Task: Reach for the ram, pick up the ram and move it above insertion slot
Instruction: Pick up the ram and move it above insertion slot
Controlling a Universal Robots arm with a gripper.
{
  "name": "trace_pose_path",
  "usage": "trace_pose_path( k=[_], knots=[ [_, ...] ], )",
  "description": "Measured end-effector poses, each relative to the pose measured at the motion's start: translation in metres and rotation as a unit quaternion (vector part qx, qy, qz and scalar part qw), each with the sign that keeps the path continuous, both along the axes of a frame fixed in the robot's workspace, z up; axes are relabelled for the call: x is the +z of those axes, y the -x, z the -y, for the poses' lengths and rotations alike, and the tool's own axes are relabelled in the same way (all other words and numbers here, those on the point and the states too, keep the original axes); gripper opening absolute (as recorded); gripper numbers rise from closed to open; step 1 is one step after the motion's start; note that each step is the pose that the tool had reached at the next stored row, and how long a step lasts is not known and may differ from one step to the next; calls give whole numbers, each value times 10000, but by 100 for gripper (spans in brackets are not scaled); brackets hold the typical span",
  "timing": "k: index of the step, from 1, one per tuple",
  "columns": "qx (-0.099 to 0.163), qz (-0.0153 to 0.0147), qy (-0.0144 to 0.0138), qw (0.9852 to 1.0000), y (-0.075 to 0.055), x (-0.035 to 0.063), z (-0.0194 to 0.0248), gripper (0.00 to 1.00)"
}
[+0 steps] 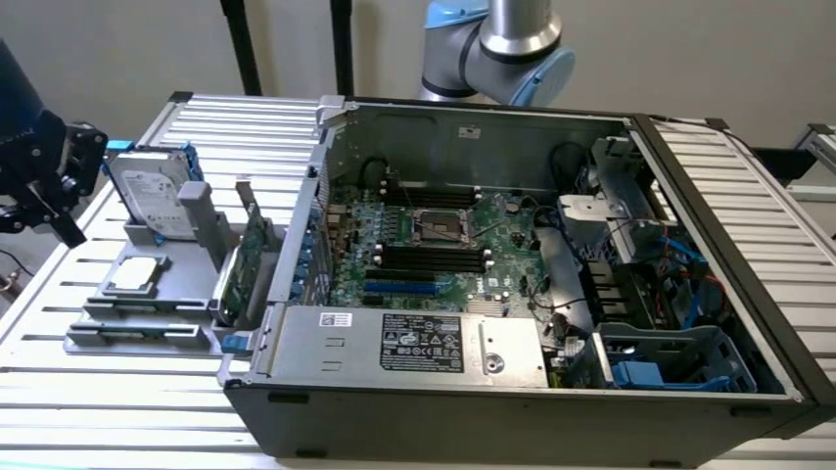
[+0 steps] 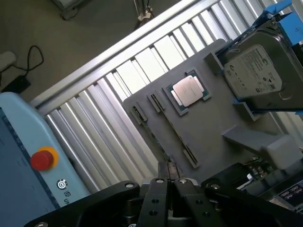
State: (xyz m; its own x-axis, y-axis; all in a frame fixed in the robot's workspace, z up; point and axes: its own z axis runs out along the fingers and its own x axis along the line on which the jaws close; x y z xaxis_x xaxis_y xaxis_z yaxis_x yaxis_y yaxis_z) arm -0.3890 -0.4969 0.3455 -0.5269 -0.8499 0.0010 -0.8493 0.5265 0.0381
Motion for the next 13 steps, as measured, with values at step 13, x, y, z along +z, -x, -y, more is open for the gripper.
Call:
trace_pose_path(
  k=[13],
  knots=[
    [1180, 4, 0, 9930, 0, -76, 0, 11]
  ],
)
